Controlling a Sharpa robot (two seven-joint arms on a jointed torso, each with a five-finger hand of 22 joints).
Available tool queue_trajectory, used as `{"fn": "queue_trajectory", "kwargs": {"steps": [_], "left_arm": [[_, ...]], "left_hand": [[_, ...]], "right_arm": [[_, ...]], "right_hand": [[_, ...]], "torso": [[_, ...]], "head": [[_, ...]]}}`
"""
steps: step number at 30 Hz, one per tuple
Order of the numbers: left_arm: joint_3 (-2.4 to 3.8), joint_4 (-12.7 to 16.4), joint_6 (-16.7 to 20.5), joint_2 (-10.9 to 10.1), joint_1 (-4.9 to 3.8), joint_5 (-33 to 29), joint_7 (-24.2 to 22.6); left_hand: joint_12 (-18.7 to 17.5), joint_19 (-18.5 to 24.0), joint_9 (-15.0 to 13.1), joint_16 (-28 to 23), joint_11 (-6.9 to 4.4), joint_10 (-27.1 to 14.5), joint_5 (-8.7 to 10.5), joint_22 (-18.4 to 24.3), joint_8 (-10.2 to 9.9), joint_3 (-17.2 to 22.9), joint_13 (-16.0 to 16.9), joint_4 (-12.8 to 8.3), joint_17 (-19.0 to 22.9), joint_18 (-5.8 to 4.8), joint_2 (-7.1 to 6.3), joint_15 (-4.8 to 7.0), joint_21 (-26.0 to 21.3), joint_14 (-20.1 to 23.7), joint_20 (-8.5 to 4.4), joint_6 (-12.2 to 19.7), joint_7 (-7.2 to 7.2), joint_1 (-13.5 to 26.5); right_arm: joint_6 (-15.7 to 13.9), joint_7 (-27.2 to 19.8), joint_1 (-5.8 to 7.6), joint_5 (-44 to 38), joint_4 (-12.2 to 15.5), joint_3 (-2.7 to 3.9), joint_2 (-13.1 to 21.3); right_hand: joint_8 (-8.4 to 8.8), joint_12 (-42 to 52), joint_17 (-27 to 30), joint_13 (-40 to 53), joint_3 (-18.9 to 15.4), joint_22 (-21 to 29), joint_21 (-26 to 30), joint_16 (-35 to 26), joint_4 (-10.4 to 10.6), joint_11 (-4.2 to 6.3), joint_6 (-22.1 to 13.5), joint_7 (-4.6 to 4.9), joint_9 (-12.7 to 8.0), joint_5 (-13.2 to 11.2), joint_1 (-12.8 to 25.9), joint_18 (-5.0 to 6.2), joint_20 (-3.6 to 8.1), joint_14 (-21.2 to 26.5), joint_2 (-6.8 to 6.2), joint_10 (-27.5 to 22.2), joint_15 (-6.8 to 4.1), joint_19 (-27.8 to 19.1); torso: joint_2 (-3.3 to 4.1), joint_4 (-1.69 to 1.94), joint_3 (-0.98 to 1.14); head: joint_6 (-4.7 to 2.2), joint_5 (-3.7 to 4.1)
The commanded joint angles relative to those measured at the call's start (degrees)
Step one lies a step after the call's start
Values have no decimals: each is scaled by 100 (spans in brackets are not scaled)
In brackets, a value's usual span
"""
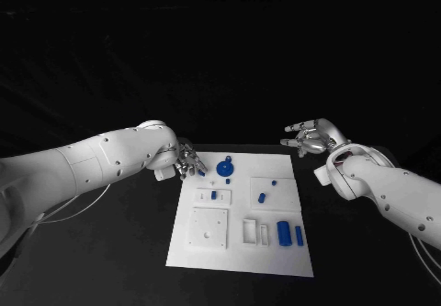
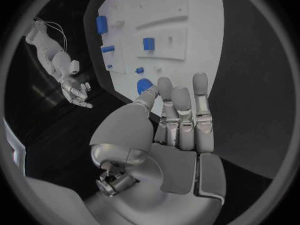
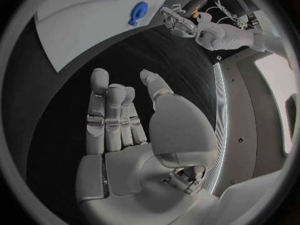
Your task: Assemble the parts on the task board
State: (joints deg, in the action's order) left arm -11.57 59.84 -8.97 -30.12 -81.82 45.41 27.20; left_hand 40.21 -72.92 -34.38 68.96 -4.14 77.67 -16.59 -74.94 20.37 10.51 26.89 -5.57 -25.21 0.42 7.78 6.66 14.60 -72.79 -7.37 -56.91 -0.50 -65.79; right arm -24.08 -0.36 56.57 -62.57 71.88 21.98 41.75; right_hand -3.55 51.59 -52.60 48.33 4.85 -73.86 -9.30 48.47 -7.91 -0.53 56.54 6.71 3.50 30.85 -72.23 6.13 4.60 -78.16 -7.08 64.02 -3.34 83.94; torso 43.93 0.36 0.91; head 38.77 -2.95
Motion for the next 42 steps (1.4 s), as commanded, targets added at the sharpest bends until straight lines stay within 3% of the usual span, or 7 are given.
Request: {"fn": "queue_trajectory", "kwargs": {"steps": [1, 5, 8, 15, 26, 42], "left_arm": [[-13, 370, 556, -189, -19, -321, 258], [-41, 811, 786, -449, -28, -329, 335], [-115, 1163, 1022, -637, -31, -221, 390], [-205, 1533, 1363, -740, -23, 170, 424], [-224, 1727, 1509, -660, 68, 760, 463], [-225, 1752, 1310, -575, 220, 1284, 557]], "left_hand": [[10, -32, -2136, 38, -19, 63, -9, -97, 372, 108, 3, -62, -9, -42, -23, 17, 42, -75, -38, -186, 138, 24], [-16, -42, -2128, 21, -27, 106, -10, -93, 338, 105, 1, -62, -16, -42, -33, 26, 61, -111, -46, -229, 145, 22], [-20, -57, -2128, 24, -36, 137, -15, -95, 330, 97, 8, -61, -27, -42, -44, 35, 79, -140, -54, -261, 155, 21], [-46, -92, -2121, 6, -58, 221, -31, -90, 286, 82, 29, -51, -62, -42, -72, 59, 134, -220, -77, -347, 175, 3], [-53, -110, -2131, 4, -69, 264, -49, -92, 276, 78, 45, -52, -87, -42, -88, 71, 162, -257, -89, -377, 184, -3], [-73, -110, -2150, -9, -70, 284, -56, -91, 263, 89, 58, -64, -111, -42, -92, 74, 181, -274, -93, -382, 185, -15]], "right_arm": [[74, -22, 1, -24, 2, 4, 7], [81, -23, 1, -26, -8, 4, 16], [85, -28, 0, -37, -25, 4, 19], [84, -40, -1, -66, -46, 4, 5], [91, -44, -1, -95, -44, 4, -7], [94, -46, -1, -102, -39, 4, -2]], "right_hand": [[1, 22, 9, -5, -8, 9, 17, -18, 34, 1, 37, 2, 6, 30, 62, 77, -33, 29, 16, -49, 9, 192], [2, 23, 11, -6, -19, 16, 21, -19, 39, 0, 26, 3, 6, 33, 55, 76, -33, 28, 16, -53, 9, 191], [2, 23, 11, -6, -19, 16, 21, -19, 39, 0, 26, 3, 6, 33, 55, 76, -33, 28, 16, -53, 9, 191], [2, 21, 13, -8, -23, 19, 23, -22, 43, 0, 23, 4, 6, 38, 55, 75, -34, 32, 16, -55, 10, 189], [2, 21, 13, -8, -23, 19, 23, -22, 43, 0, 23, 4, 6, 38, 55, 75, -34, 32, 16, -55, 10, 189], [2, 22, 18, -11, -22, 26, 24, -24, 47, 2, 23, 2, 6, 51, 51, 76, -33, 32, 21, -55, 9, 192]], "torso": [[-51, 40, 6], [-78, 63, 1], [-94, 81, -5], [-97, 80, -3], [-85, 75, 3], [-88, 80, 2]], "head": [[29, -15], [65, -6], [82, 3], [98, -25], [127, -27], [188, -23]]}}
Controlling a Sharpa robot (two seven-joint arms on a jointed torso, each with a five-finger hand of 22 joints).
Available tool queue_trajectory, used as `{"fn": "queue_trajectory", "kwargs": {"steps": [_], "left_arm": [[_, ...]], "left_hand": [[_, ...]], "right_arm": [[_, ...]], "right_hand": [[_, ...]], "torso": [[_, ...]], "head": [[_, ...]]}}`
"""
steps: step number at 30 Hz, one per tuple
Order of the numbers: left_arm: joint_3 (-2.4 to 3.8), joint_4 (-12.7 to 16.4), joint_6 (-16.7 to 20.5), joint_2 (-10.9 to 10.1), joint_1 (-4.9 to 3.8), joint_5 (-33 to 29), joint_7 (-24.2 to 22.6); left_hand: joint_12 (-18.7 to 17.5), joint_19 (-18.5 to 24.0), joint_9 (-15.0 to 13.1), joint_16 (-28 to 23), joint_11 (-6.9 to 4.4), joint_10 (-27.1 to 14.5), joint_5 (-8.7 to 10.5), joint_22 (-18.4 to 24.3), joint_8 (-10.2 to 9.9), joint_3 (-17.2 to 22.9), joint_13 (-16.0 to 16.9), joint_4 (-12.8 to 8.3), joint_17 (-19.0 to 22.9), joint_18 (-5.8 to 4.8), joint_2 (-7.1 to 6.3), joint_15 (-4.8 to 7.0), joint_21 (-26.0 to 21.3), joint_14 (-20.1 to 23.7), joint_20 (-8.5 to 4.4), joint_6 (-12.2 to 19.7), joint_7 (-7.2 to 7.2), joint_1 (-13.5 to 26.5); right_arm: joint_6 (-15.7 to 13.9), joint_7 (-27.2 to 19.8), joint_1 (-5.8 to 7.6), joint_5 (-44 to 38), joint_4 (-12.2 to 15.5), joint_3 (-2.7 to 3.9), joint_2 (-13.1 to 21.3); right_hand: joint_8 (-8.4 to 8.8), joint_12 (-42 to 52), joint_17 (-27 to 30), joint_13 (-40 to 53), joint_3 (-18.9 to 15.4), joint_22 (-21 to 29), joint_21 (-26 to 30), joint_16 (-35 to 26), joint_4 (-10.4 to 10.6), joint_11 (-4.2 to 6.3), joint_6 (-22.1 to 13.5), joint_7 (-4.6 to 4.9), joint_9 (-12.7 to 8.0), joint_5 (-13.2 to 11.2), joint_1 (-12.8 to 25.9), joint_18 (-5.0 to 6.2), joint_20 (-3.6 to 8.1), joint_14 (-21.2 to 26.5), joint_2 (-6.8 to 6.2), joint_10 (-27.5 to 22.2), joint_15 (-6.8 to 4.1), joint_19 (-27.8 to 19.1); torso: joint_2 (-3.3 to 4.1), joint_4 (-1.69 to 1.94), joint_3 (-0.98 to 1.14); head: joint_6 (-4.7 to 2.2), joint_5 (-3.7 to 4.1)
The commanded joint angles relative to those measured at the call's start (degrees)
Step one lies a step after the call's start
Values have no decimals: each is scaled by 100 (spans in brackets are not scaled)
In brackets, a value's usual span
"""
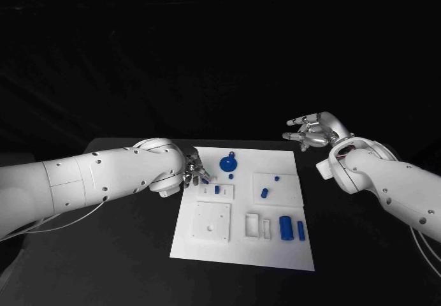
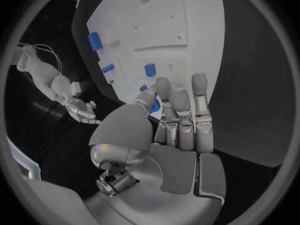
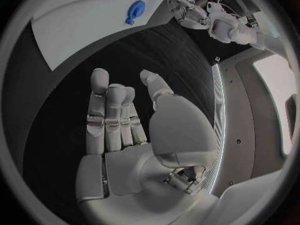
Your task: Assemble the parts on the task board
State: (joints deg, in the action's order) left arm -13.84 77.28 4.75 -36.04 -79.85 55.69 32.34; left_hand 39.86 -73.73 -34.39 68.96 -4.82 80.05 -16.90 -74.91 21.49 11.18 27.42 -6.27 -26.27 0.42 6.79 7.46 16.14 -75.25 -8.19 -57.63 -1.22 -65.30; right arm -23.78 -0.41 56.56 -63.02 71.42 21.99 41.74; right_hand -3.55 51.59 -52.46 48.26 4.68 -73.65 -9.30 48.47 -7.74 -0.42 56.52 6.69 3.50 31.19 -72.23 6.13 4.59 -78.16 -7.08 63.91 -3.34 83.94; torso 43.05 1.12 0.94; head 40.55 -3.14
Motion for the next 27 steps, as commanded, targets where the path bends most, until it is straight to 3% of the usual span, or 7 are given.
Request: {"fn": "queue_trajectory", "kwargs": {"steps": [1, 15, 27], "left_arm": [[2, 6, -62, 18, 34, 276, 43], [3, -24, -57, 34, 197, 418, 46], [3, -25, -82, 67, 257, 439, 41]], "left_hand": [[-38, -28, -2149, -9, -2, 46, -26, -94, 152, 21, 5, 6, -5, -42, 7, -6, 26, -28, -11, -309, 257, -64], [-51, -24, -2164, -18, -2, 58, -35, -94, 143, 28, 21, 4, -30, -42, 10, -5, 45, -36, -11, -321, 259, -50], [-60, -24, -2176, -28, -4, 70, -39, -92, 136, 34, 32, -1, -46, -42, 13, -4, 56, -47, -13, -324, 260, -40]], "right_arm": [[64, -42, 0, -57, 7, 4, -2], [67, -41, 0, -59, 10, 4, 4], [78, -41, -1, -63, 10, 4, 2]], "right_hand": [[2, 22, 4, -5, -5, 5, 25, -24, 30, -9, 25, 4, 6, 17, 51, 75, -33, 32, 21, -44, 9, 192], [3, 19, 6, -9, -1, 9, 26, -26, 38, -11, 24, 6, 5, 19, 63, 75, -34, 32, 28, -45, 10, 191], [3, 19, 6, -9, -1, 9, 26, -26, 38, -11, 24, 6, 5, 19, 63, 75, -34, 32, 28, -45, 10, 191]], "torso": [[0, 3, -4], [-2, 4, -3], [0, -1, -1]], "head": [[11, -5], [35, 8], [48, 10]]}}
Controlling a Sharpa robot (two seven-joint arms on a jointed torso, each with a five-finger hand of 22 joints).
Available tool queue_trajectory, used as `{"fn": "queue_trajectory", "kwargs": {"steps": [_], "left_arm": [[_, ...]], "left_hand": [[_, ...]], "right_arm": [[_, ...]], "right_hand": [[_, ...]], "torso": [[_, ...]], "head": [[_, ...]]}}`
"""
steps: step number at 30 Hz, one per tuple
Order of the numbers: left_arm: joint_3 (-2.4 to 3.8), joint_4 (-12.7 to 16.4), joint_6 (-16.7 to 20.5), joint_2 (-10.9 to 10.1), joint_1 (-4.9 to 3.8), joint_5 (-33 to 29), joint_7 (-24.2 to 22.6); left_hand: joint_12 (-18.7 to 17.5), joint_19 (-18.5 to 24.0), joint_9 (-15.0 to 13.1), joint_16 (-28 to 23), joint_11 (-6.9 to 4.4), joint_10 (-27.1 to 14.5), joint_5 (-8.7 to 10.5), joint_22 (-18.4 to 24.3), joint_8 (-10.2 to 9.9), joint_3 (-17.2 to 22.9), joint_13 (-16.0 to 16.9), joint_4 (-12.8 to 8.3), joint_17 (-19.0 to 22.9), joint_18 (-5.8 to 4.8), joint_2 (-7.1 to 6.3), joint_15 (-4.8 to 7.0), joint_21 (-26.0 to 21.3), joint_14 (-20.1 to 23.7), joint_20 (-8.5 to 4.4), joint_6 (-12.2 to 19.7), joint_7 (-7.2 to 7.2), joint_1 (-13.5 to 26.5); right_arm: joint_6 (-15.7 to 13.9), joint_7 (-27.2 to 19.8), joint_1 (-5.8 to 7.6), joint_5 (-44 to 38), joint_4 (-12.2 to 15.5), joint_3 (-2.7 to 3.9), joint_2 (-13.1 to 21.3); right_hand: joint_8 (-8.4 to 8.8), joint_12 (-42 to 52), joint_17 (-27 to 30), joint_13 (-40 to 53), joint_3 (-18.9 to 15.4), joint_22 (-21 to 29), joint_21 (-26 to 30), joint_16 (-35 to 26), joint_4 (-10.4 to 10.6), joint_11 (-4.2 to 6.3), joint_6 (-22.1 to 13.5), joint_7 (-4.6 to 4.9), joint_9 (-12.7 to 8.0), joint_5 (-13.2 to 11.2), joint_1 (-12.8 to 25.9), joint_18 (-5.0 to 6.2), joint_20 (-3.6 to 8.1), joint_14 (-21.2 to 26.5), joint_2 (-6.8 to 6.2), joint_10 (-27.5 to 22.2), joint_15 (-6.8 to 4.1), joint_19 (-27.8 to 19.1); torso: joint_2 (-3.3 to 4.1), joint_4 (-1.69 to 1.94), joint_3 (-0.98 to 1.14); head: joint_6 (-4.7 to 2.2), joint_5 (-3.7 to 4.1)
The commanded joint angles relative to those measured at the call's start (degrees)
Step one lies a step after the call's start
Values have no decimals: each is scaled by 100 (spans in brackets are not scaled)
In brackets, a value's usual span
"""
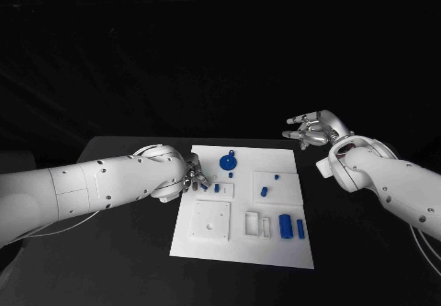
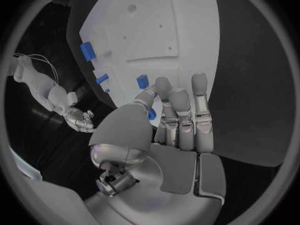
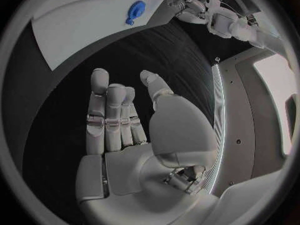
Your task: Assemble the parts on the task board
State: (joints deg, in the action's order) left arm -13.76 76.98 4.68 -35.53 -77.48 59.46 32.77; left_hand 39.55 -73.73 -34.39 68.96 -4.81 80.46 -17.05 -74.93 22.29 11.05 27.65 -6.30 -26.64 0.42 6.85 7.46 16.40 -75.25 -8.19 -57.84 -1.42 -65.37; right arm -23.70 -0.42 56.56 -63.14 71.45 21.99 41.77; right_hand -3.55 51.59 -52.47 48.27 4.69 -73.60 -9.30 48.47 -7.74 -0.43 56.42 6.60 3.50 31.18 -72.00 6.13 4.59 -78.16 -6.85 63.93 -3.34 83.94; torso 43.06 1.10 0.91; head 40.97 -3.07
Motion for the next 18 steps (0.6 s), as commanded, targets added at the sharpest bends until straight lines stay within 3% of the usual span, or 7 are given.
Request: {"fn": "queue_trajectory", "kwargs": {"steps": [1, 18], "left_arm": [[-5, 7, -81, 17, 22, 62, -1], [-5, 24, -274, 4, 35, 96, 29]], "left_hand": [[-28, -24, -2176, -27, -4, 29, -23, -89, 56, 47, 9, 2, -9, -42, 6, -4, 30, -47, -13, -303, 280, -34], [-33, -15, -2188, -30, -2, 28, -25, -91, 49, 60, 23, -23, -30, -42, 10, -5, 44, -47, -12, -303, 278, -40]], "right_arm": [[71, -39, -1, -55, 7, 4, -1], [89, -39, -2, -71, -1, 4, -2]], "right_hand": [[3, 19, 7, -10, -2, 5, 26, -26, 38, -10, 33, 16, 5, 19, 40, 76, -34, 32, 5, -47, 10, 191], [1, 27, 10, -10, 12, 11, 23, -25, 38, -7, 45, 14, 6, 26, 41, 75, -32, 28, 3, -41, 8, 192]], "torso": [[0, 1, 2], [1, 3, -1]], "head": [[5, 4], [8, 4]]}}
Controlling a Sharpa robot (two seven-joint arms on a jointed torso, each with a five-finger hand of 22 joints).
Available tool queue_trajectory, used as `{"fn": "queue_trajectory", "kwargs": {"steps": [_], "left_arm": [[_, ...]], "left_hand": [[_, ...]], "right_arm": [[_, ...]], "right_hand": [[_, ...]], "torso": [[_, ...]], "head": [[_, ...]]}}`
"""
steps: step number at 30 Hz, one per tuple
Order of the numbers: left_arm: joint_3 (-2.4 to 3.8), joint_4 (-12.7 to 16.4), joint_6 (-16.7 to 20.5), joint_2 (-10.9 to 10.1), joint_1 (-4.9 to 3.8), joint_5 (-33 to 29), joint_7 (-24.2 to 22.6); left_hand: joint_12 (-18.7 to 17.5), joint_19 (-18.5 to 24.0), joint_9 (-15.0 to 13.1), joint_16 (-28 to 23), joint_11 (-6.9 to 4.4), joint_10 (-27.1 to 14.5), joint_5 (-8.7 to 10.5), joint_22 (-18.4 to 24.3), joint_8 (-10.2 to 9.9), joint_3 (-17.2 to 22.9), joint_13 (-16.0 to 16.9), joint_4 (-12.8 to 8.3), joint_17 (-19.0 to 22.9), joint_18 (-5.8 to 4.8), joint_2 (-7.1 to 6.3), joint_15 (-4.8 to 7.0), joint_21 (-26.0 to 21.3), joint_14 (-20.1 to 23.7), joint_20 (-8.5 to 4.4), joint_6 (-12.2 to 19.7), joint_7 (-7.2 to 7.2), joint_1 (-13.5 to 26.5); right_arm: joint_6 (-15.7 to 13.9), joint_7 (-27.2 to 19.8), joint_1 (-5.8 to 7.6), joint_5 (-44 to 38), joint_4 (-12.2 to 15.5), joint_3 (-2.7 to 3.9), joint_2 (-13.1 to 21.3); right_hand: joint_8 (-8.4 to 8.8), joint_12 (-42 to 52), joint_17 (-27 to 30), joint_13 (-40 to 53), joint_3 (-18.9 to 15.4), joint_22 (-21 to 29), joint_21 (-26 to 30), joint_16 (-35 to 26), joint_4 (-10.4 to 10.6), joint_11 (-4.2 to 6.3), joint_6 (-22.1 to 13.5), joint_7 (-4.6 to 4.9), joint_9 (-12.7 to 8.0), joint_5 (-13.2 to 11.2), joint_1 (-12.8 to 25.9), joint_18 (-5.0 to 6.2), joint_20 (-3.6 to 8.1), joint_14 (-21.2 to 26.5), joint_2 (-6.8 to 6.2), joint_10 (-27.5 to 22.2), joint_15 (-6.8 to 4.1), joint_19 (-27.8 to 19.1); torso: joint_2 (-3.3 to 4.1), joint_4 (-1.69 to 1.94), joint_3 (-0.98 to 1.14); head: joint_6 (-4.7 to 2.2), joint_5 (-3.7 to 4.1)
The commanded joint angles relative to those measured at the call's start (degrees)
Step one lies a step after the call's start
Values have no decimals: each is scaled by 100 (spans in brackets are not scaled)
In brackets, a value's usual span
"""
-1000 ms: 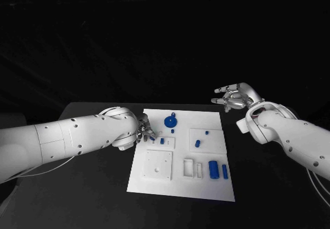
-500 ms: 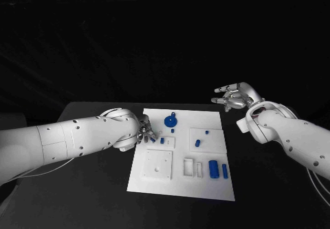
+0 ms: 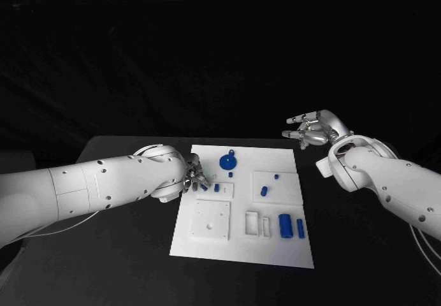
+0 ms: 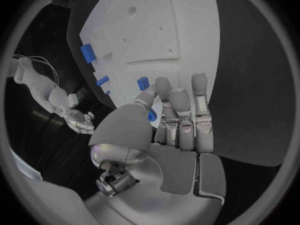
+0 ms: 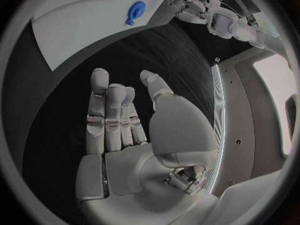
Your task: Assemble the parts on the task board
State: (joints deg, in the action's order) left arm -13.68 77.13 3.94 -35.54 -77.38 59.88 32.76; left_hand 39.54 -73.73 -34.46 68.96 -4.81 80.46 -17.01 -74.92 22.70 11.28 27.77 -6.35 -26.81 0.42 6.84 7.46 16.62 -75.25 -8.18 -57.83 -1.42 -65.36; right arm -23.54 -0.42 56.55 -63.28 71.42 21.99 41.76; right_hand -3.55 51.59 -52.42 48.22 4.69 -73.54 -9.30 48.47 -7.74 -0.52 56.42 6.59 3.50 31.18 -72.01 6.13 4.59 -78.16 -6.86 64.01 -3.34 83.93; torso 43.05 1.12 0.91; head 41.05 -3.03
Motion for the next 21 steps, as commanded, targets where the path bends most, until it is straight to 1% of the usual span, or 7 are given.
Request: {"fn": "queue_trajectory", "kwargs": {"steps": [1, 21], "left_arm": [[-13, 7, -208, 4, 25, 61, 32], [-13, -10, -307, -20, 26, 88, 56]], "left_hand": [[-33, -14, -2181, -31, -2, 28, -30, -92, 7, 38, 13, -22, -15, -42, 11, -5, 23, -47, -12, -304, 278, -42], [-31, -6, -2193, -29, 1, 33, -29, -93, 7, 45, 27, -42, -33, -42, 19, -8, 39, -47, -10, -307, 278, -33]], "right_arm": [[74, -39, -2, -56, 1, 4, -1], [86, -43, -4, -57, -5, 4, -4]], "right_hand": [[1, 27, 5, -5, 12, 5, 23, -25, 38, 2, 45, 14, 6, 26, 41, 75, -32, 28, 4, -50, 8, 192], [1, 27, 5, -5, 12, 5, 23, -25, 38, 2, 45, 14, 6, 26, 41, 75, -32, 28, 4, -50, 8, 192]], "torso": [[1, 1, -2], [1, -2, 1]], "head": [[1, -1], [14, -8]]}}
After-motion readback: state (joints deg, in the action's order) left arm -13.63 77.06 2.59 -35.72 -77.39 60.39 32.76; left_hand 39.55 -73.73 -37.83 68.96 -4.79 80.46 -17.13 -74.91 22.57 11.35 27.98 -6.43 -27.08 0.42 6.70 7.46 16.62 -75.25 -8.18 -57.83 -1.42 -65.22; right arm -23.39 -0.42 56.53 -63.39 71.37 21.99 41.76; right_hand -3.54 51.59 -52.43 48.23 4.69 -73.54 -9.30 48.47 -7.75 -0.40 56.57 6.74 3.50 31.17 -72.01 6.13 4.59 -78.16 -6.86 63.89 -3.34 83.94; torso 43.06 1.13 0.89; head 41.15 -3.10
